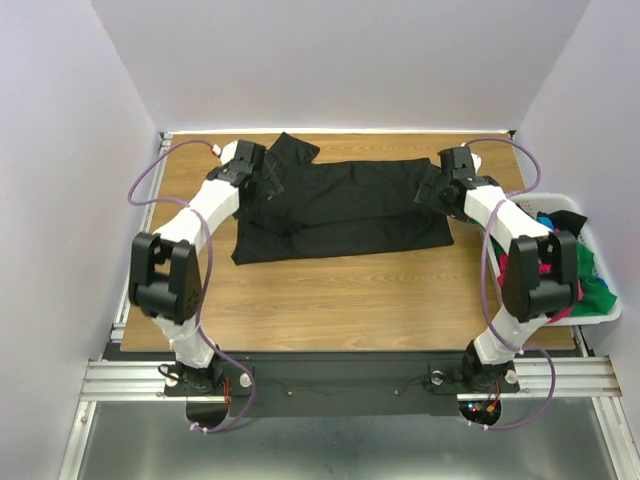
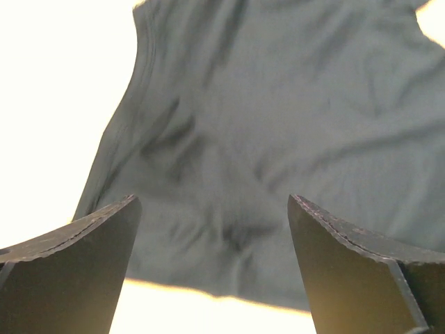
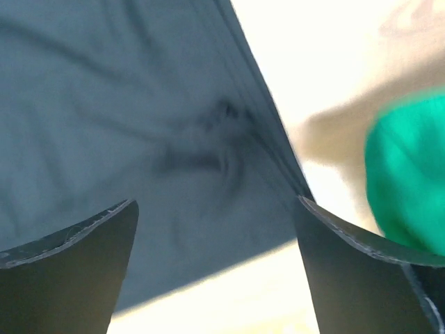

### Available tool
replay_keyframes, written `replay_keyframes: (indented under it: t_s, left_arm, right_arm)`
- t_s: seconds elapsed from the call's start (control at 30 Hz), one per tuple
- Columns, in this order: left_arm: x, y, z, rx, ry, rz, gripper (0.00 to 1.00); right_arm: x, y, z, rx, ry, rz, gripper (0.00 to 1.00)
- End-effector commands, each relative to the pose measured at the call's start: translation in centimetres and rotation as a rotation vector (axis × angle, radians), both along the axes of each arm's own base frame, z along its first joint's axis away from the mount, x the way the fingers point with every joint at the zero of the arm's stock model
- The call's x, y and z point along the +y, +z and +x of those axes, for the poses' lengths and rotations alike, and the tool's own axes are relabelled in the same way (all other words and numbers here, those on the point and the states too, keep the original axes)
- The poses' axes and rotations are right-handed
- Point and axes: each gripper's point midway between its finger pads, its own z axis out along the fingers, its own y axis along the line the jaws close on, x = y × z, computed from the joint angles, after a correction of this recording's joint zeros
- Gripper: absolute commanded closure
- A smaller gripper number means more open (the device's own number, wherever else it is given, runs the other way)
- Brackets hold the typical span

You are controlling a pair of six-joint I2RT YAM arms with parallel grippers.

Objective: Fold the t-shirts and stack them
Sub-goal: Fold the tshirt

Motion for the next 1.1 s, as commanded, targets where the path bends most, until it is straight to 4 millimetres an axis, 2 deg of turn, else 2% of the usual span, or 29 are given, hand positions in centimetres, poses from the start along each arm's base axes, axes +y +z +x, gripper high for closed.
replay_keyframes:
  t_s: [0.0,0.07,0.2,0.3,0.43,0.57,0.83,1.0,1.03,1.07]
  left_arm:
    - [-1.3,-0.1,-3.2,-0.012,-0.076,-0.091,0.01]
    - [-2.5,-1.5,-4.6,0.0,-0.132,-0.145,0.01]
    - [-5.0,-3.2,-5.9,0.008,-0.203,-0.185,0.01]
    - [-6.8,-4.5,-6.2,0.031,-0.239,-0.188,0.01]
    - [-8.7,-4.7,-5.1,0.029,-0.265,-0.194,0.01]
    - [-9.3,-4.8,-3.9,0.026,-0.266,-0.194,0.02]
    - [-9.8,-5.6,-1.7,0.027,-0.267,-0.157,0.02]
    - [-9.6,-5.5,0.7,0.006,-0.261,-0.11,0.01]
    - [-9.5,-6.4,1.0,0.024,-0.262,-0.098,0.01]
    - [-9.5,-5.7,2.1,0.001,-0.26,-0.092,0.02]
  right_arm:
    - [3.4,1.8,-1.8,-0.044,0.176,0.146,0.0]
    - [4.5,1.8,-2.6,-0.05,0.221,0.184,0.0]
    - [6.0,1.5,-3.5,-0.043,0.275,0.171,0.0]
    - [6.1,-0.5,-3.7,0.002,0.269,0.175,0.0]
    - [6.2,-2.5,-3.5,0.032,0.259,0.182,0.0]
    - [6.2,-3.6,-3.4,0.049,0.257,0.182,0.0]
    - [5.5,-5.4,-3.5,0.085,0.234,0.146,0.0]
    - [5.1,-6.0,-3.7,0.1,0.218,0.13,0.0]
    - [5.1,-6.1,-3.7,0.101,0.219,0.127,0.0]
    - [5.0,-6.1,-3.7,0.101,0.216,0.125,0.0]
